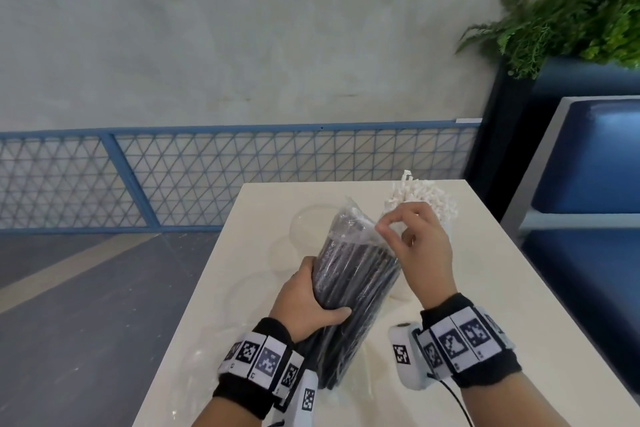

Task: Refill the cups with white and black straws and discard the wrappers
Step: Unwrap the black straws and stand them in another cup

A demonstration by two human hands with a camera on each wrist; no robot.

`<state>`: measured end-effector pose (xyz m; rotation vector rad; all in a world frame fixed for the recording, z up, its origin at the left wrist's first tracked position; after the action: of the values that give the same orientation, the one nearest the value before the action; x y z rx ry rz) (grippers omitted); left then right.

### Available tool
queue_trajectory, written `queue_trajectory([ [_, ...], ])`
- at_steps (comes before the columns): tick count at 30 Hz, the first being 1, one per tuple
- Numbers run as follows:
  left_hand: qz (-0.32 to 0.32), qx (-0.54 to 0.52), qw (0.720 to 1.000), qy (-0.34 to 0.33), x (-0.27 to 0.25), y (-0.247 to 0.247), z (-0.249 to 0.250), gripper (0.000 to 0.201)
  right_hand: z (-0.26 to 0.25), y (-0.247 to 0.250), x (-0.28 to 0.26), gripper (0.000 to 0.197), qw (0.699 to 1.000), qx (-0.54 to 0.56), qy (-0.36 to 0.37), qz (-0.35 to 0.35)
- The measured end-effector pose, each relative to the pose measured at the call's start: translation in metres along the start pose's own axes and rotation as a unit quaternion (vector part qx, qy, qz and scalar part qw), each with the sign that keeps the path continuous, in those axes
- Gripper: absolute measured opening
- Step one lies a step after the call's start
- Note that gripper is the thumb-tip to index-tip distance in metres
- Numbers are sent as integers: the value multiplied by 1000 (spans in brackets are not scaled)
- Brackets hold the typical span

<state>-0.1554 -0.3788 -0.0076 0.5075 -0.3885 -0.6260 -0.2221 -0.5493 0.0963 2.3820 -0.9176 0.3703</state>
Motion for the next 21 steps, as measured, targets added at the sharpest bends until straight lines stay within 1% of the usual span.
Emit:
queue_trajectory([
  [2,-3,5,1000,-3,-1,5,-1,65,8,15,14,15,995,66,-59,45],
  [4,-4,17,1000,-4,-3,10,-3,68,22,32,26,8,969,187,-131,93],
  [5,-5,32,999,-7,-4,13,-3,70,24,39,27,8,955,231,-144,114],
  [6,-4,48,999,-10,-5,16,-2,70,19,44,26,9,951,246,-135,130],
  [7,2,58,998,-14,-6,20,-1,69,10,47,22,7,957,233,-102,137],
  [8,12,61,998,-17,-7,24,0,68,-3,43,17,3,970,203,-61,121],
  [9,20,61,998,-22,-7,28,1,66,-15,31,11,7,984,159,-22,79],
  [10,23,63,997,-28,-7,31,3,66,-22,13,5,11,994,107,6,20],
  [11,19,74,997,-34,-8,32,5,67,-22,-5,-1,14,997,62,22,-40],
  [13,4,117,992,-48,-9,34,7,69,-11,-30,-4,22,993,21,9,-112],
  [15,3,166,984,-59,-13,37,5,72,0,-37,-1,29,987,31,-26,-156],
  [17,0,192,980,-53,-17,39,-2,74,4,-46,-2,35,970,47,-45,-232],
  [19,-10,208,977,-41,-21,43,-12,76,3,-59,-10,35,941,66,-46,-327],
  [21,-20,215,976,-36,-22,46,-20,76,3,-66,-18,37,916,113,-56,-381],
])
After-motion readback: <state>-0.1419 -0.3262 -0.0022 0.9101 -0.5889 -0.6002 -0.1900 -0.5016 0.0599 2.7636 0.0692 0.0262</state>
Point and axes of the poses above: each hand's wrist, its own x-axis towards the middle knuckle, its own y-axis out of the back of the hand, z = x × y, the point moved 9 cm from there along x, towards the middle knuckle, and after that the axes turned 14 degrees about -y, right-handed, at the moved point
